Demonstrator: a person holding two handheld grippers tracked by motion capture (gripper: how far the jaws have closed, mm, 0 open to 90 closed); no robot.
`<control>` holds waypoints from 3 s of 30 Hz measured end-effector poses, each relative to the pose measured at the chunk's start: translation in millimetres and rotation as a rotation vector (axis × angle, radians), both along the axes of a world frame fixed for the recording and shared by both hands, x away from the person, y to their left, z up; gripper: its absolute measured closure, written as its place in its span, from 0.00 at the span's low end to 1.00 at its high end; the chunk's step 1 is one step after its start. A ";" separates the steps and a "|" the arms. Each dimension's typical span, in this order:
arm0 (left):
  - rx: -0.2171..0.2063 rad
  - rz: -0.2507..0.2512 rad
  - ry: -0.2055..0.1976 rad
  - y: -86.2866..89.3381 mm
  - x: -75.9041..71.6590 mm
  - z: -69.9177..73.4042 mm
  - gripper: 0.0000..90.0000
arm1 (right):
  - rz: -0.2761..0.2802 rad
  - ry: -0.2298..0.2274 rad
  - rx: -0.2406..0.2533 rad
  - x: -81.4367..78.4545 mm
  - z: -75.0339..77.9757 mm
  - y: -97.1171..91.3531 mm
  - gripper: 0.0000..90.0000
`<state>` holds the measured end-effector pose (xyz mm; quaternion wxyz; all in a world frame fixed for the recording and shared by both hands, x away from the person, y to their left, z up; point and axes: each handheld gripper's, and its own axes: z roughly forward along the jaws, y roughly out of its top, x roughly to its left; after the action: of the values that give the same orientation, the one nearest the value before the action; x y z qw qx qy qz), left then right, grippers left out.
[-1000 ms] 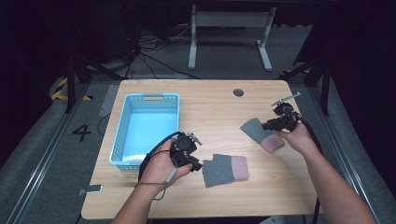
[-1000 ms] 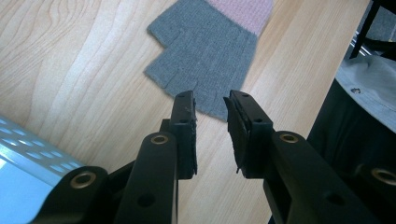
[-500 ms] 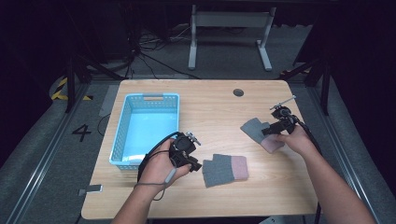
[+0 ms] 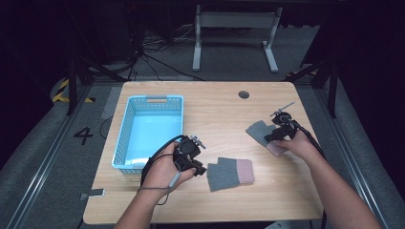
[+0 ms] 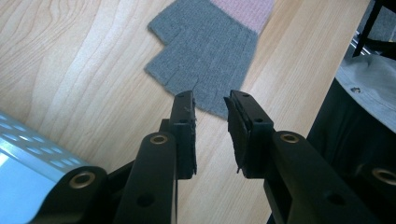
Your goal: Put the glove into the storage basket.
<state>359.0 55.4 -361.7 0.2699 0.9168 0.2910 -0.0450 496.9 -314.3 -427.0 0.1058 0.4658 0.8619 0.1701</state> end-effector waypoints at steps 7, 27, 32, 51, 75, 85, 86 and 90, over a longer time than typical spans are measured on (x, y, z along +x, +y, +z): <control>-0.005 -0.003 0.002 0.4 -0.9 1.0 0.80 | -0.005 0.011 0.001 0.0 1.0 1.6 0.70; -0.011 -0.004 0.011 2.3 0.4 1.7 0.80 | 0.001 0.012 0.053 -2.1 22.2 0.1 0.87; -0.012 -0.002 0.011 2.4 -0.2 2.4 0.80 | 0.012 0.000 0.073 -5.3 38.4 0.1 0.87; -0.017 -0.002 0.009 3.4 -1.1 4.0 0.80 | 0.106 -0.027 0.085 -22.5 78.4 14.2 0.87; -0.018 0.025 -0.009 12.4 -11.8 9.0 0.80 | 0.392 -0.053 0.106 -64.7 103.5 74.0 0.87; -0.015 0.030 -0.015 13.0 -12.2 11.4 0.80 | 0.496 -0.052 0.096 -80.3 102.8 90.7 0.87; -0.015 0.030 -0.015 13.0 -12.2 11.4 0.80 | 0.496 -0.052 0.096 -80.3 102.8 90.7 0.87; -0.017 0.030 -0.014 12.9 -12.3 11.4 0.80 | 0.519 -0.042 0.103 -84.9 100.5 96.4 0.86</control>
<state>346.6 68.3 -350.4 0.2803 0.9103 0.3024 -0.0369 411.9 -218.0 -326.5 0.0527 0.2305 0.9403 0.2448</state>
